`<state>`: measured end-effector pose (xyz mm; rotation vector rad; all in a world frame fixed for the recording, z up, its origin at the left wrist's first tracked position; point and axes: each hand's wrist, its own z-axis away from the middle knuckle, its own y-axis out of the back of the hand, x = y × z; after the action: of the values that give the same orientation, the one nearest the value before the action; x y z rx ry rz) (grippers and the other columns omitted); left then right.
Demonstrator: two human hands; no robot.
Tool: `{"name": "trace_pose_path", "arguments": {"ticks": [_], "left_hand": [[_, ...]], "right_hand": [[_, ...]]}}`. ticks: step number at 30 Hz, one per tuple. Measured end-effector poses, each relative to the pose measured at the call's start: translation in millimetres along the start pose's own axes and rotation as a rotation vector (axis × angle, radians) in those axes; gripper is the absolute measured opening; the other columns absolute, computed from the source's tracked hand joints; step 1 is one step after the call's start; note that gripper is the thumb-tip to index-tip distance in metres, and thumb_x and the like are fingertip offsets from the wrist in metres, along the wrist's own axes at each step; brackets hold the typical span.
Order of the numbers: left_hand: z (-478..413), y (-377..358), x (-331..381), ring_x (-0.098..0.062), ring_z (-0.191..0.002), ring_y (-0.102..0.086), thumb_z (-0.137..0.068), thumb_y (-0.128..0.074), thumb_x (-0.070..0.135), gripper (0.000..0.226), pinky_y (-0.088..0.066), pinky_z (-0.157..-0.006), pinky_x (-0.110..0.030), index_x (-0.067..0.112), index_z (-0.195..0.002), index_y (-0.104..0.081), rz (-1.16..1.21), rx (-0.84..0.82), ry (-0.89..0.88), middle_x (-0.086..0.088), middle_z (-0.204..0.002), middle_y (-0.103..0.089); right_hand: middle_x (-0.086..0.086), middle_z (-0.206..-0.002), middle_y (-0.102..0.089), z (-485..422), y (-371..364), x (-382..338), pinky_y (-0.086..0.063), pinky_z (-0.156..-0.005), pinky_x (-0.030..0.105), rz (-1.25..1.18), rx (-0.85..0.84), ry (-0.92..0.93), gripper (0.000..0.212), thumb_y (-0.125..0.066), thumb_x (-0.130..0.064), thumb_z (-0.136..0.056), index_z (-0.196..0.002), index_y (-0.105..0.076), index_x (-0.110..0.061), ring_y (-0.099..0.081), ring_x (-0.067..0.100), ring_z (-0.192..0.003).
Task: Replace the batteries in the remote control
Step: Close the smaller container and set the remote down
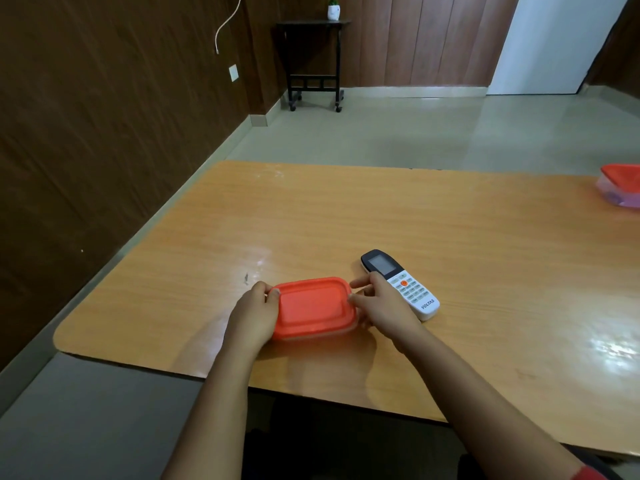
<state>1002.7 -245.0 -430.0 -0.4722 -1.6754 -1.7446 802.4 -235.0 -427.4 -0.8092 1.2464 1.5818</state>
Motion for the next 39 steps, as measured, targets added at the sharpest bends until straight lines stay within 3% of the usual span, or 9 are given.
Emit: {"name": "trace_pose_path", "arguments": {"ticks": [5, 9, 13, 17, 21, 25, 28, 32, 39], "left_hand": [[1, -12, 8, -0.027, -0.077, -0.046, -0.100, -0.027, 0.042, 0.043, -0.032, -0.066, -0.033, 0.006, -0.094, -0.049, -0.026, 0.069, 0.025, 0.000, -0.069, -0.045], [1, -19, 11, -0.027, -0.079, -0.046, -0.100, -0.026, 0.041, 0.044, -0.032, -0.068, -0.034, 0.003, -0.101, -0.048, -0.025, 0.092, 0.042, -0.008, -0.083, -0.053], [2, -22, 10, -0.029, -0.082, -0.050, -0.101, -0.029, 0.036, 0.040, -0.032, -0.067, -0.033, 0.001, -0.107, -0.049, -0.046, 0.124, 0.011, -0.017, -0.099, -0.062], [3, -26, 8, -0.027, -0.077, -0.049, -0.100, -0.030, 0.038, 0.040, -0.033, -0.064, -0.032, 0.003, -0.104, -0.050, -0.083, 0.163, 0.006, -0.014, -0.094, -0.063], [6, -30, 7, -0.026, -0.072, -0.049, -0.100, -0.030, 0.039, 0.039, -0.031, -0.058, -0.032, 0.006, -0.100, -0.049, -0.094, 0.198, 0.001, -0.004, -0.080, -0.056], [6, -33, 7, -0.027, -0.072, -0.050, -0.100, -0.029, 0.041, 0.038, -0.033, -0.058, -0.032, 0.008, -0.099, -0.048, -0.110, 0.207, -0.004, -0.003, -0.078, -0.055], [4, -34, 6, -0.026, -0.070, -0.049, -0.100, -0.029, 0.041, 0.036, -0.033, -0.057, -0.032, 0.010, -0.098, -0.046, -0.123, 0.209, -0.010, -0.002, -0.077, -0.053], [4, -36, 6, -0.027, -0.070, -0.048, -0.100, -0.030, 0.041, 0.034, -0.031, -0.058, -0.032, 0.011, -0.095, -0.045, -0.141, 0.230, -0.002, -0.002, -0.076, -0.054], [10, -31, 14, -0.024, -0.073, -0.053, -0.100, -0.029, 0.039, 0.034, -0.035, -0.057, -0.031, 0.012, -0.101, -0.049, -0.190, 0.268, -0.033, -0.004, -0.090, -0.062]], "right_hand": [[-0.002, -0.074, -0.062, 5, 4, -3, -0.056, -0.077, 0.041, 0.090, -0.073, 0.007, 0.028, -0.051, -0.014, -0.089, -0.116, -0.053, -0.021, -0.062, 0.014, -0.063], [0.003, -0.106, -0.064, 10, -2, -2, -0.052, -0.081, 0.040, 0.380, 0.058, 0.146, 0.033, -0.050, -0.019, -0.088, -0.120, -0.057, -0.016, -0.063, 0.021, -0.090], [0.009, -0.122, -0.052, 10, -14, 8, -0.043, -0.091, 0.034, 0.382, 0.107, 0.199, 0.040, -0.044, -0.021, -0.093, -0.132, -0.050, -0.017, -0.053, 0.023, -0.110], [0.002, -0.106, -0.063, 7, -23, 20, -0.041, -0.077, 0.030, 0.248, 0.235, 0.239, 0.026, -0.039, -0.026, -0.098, -0.113, -0.058, -0.017, -0.058, 0.019, -0.099], [0.002, -0.079, -0.061, 2, -23, 20, -0.039, -0.065, 0.034, 0.234, 0.292, 0.158, 0.026, -0.034, -0.037, -0.100, -0.088, -0.049, -0.019, -0.058, 0.023, -0.079], [0.010, -0.089, -0.063, -13, -24, 14, -0.043, -0.075, 0.039, 0.282, 0.331, 0.034, 0.039, -0.028, -0.040, -0.099, -0.085, -0.051, -0.012, -0.059, 0.031, -0.090], [0.012, -0.093, -0.065, -21, -27, 13, -0.041, -0.076, 0.038, 0.382, 0.328, 0.003, 0.052, -0.028, -0.054, -0.096, -0.093, -0.056, -0.010, -0.059, 0.032, -0.093], [0.014, -0.095, -0.066, -25, -29, 12, -0.037, -0.068, 0.034, 0.531, 0.323, 0.060, 0.048, -0.026, -0.046, -0.099, -0.105, -0.055, -0.009, -0.061, 0.033, -0.092], [0.012, -0.085, -0.062, -18, -28, 4, -0.037, -0.066, 0.033, 0.559, 0.317, 0.078, 0.046, -0.023, -0.042, -0.101, -0.101, -0.056, -0.009, -0.060, 0.030, -0.084]]}}
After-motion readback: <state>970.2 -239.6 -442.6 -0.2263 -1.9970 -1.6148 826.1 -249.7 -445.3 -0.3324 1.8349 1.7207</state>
